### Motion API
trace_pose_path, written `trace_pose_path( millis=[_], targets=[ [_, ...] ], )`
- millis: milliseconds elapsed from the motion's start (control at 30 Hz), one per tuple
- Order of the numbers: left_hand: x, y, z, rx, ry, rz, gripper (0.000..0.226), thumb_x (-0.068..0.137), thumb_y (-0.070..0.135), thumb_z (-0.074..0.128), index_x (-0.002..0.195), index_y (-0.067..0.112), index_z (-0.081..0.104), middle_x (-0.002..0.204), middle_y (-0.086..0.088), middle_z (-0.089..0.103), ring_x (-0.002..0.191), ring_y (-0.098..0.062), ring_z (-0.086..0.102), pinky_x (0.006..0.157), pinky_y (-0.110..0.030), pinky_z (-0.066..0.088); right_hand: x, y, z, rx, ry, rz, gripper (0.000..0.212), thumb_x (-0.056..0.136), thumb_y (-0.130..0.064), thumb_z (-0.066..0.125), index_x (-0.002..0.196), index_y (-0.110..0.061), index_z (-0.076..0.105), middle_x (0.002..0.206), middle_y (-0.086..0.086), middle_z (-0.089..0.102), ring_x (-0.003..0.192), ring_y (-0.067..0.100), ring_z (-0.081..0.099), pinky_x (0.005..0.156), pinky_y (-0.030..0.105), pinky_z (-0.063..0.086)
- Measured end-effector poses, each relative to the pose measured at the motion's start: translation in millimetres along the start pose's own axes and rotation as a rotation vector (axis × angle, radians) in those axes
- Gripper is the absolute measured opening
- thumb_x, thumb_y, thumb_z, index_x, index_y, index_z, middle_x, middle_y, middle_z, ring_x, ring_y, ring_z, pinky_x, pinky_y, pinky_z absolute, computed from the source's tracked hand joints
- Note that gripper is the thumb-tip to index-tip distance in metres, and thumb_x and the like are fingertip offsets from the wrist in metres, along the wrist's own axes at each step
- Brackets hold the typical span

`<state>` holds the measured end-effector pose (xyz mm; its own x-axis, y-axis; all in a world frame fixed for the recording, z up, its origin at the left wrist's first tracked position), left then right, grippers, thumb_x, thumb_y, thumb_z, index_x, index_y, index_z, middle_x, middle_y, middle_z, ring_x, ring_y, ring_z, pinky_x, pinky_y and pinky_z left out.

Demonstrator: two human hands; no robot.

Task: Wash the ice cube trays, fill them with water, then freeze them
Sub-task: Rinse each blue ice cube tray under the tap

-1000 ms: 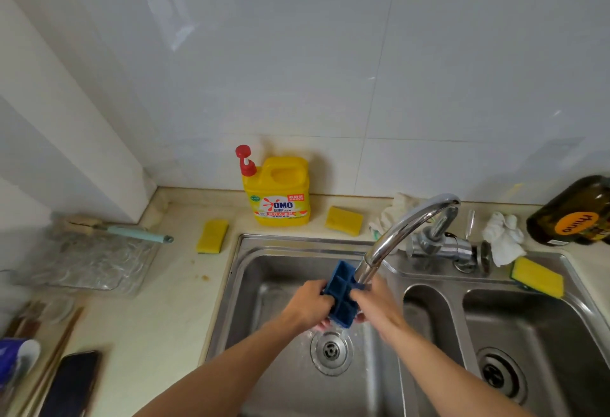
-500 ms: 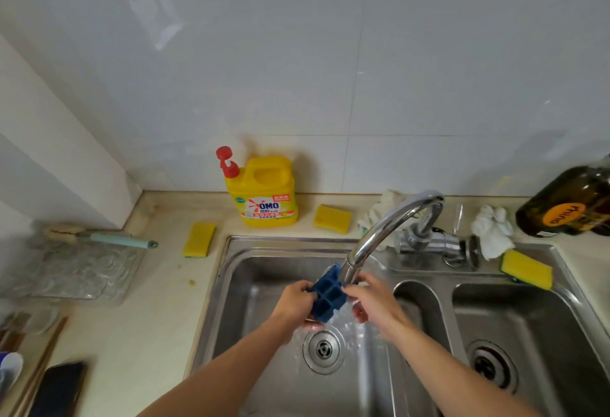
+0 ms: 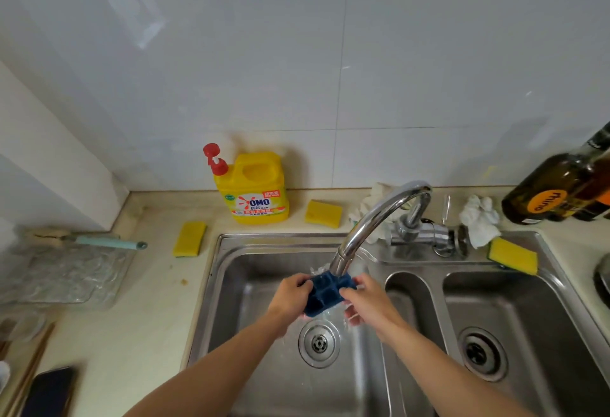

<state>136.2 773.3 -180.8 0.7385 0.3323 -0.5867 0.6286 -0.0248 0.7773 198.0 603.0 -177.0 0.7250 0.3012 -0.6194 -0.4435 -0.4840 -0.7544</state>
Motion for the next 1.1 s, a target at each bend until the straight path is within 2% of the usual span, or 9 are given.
trace_pose_path(
  millis=[200,333,467,533,633,733,800,900,1100],
  targets=[
    [-12.3,7.7,31.7,-0.080,-0.129,0.021,0.027,0.107,0.015,0.042,0.106,0.025,0.067,0.104,-0.008,0.070,0.096,-0.024,0.070,0.072,-0.035,0.063,-4.7,11.3,-27.5,0.170,0.084,0.071,0.026,0.104,-0.035,0.055,0.111,-0.010,0.058,0.102,0.016,0.071,0.083,0.028,0.073,0.071,0.039,0.064],
    [-0.3,11.5,2.0,-0.096,0.061,0.024,0.025,0.106,0.017,0.046,0.117,0.019,0.067,0.107,-0.005,0.069,0.100,-0.023,0.066,0.092,-0.045,0.059,-7.9,-0.5,-14.9,0.167,0.044,0.028,0.029,0.107,-0.034,0.050,0.110,-0.007,0.058,0.097,0.020,0.072,0.070,0.026,0.070,0.074,0.044,0.064],
    [5.3,17.6,-5.2,-0.143,0.094,0.021,0.025,0.107,0.027,0.046,0.114,0.013,0.066,0.106,-0.011,0.068,0.100,-0.022,0.064,0.101,-0.050,0.053,-13.7,-9.2,-12.2,0.220,0.069,-0.005,0.032,0.109,-0.035,0.045,0.111,-0.009,0.062,0.101,0.018,0.073,0.079,0.028,0.072,0.067,0.034,0.062],
    [4.3,15.5,8.4,-0.219,0.031,-0.005,0.035,0.107,0.032,0.042,0.112,0.006,0.066,0.108,-0.023,0.066,0.096,-0.026,0.062,0.098,-0.049,0.052,-17.2,-7.9,-21.9,0.255,0.123,0.008,0.031,0.109,-0.036,0.044,0.109,-0.012,0.064,0.100,0.017,0.073,0.083,0.028,0.072,0.065,0.032,0.061],
    [1.7,9.5,28.2,-0.399,-0.041,-0.080,0.046,0.107,0.039,0.038,0.111,0.007,0.070,0.109,-0.020,0.071,0.099,-0.029,0.066,0.088,-0.042,0.056,-20.7,-12.4,-39.1,0.262,0.175,-0.023,0.028,0.109,-0.034,0.044,0.108,-0.016,0.065,0.099,0.014,0.073,0.082,0.025,0.071,0.068,0.034,0.061],
    [-1.7,9.2,46.0,-0.591,-0.089,-0.145,0.056,0.109,0.046,0.029,0.112,0.008,0.070,0.107,-0.015,0.076,0.108,-0.033,0.069,0.100,-0.049,0.052,-24.5,-22.1,-55.0,0.224,0.218,-0.087,0.027,0.107,-0.035,0.048,0.103,-0.015,0.065,0.093,0.012,0.073,0.072,0.018,0.070,0.063,0.029,0.060],
    [-3.2,12.9,56.5,-0.685,-0.120,-0.166,0.060,0.109,0.047,0.023,0.110,0.006,0.066,0.105,-0.016,0.077,0.107,-0.034,0.070,0.097,-0.049,0.053,-27.3,-26.4,-63.4,0.182,0.245,-0.123,0.029,0.106,-0.037,0.049,0.102,-0.013,0.064,0.090,0.010,0.074,0.065,0.013,0.069,0.059,0.024,0.058],
    [-3.7,18.1,67.0,-0.753,-0.163,-0.188,0.064,0.108,0.051,0.018,0.116,0.007,0.064,0.107,-0.016,0.076,0.106,-0.032,0.071,0.085,-0.043,0.054,-30.5,-28.6,-73.2,0.165,0.277,-0.152,0.029,0.105,-0.038,0.050,0.101,-0.013,0.065,0.087,0.009,0.074,0.061,0.008,0.069,0.059,0.023,0.060],
    [-0.6,15.6,61.3,-0.741,-0.142,-0.171,0.068,0.108,0.052,0.018,0.121,0.004,0.065,0.112,-0.019,0.074,0.109,-0.035,0.069,0.087,-0.045,0.054,-35.4,-28.0,-73.5,0.173,0.284,-0.144,0.030,0.106,-0.040,0.049,0.101,-0.014,0.064,0.089,0.008,0.074,0.066,0.011,0.071,0.059,0.022,0.058]
  ],
)
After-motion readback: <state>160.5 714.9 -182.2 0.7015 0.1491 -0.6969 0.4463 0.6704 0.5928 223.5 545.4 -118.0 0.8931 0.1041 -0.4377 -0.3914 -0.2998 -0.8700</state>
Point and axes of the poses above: each hand's wrist, its own x-axis towards the middle knuckle, its own z-axis out of the palm, y = z × x, the point moved 10 cm from there along x, towards the middle knuckle
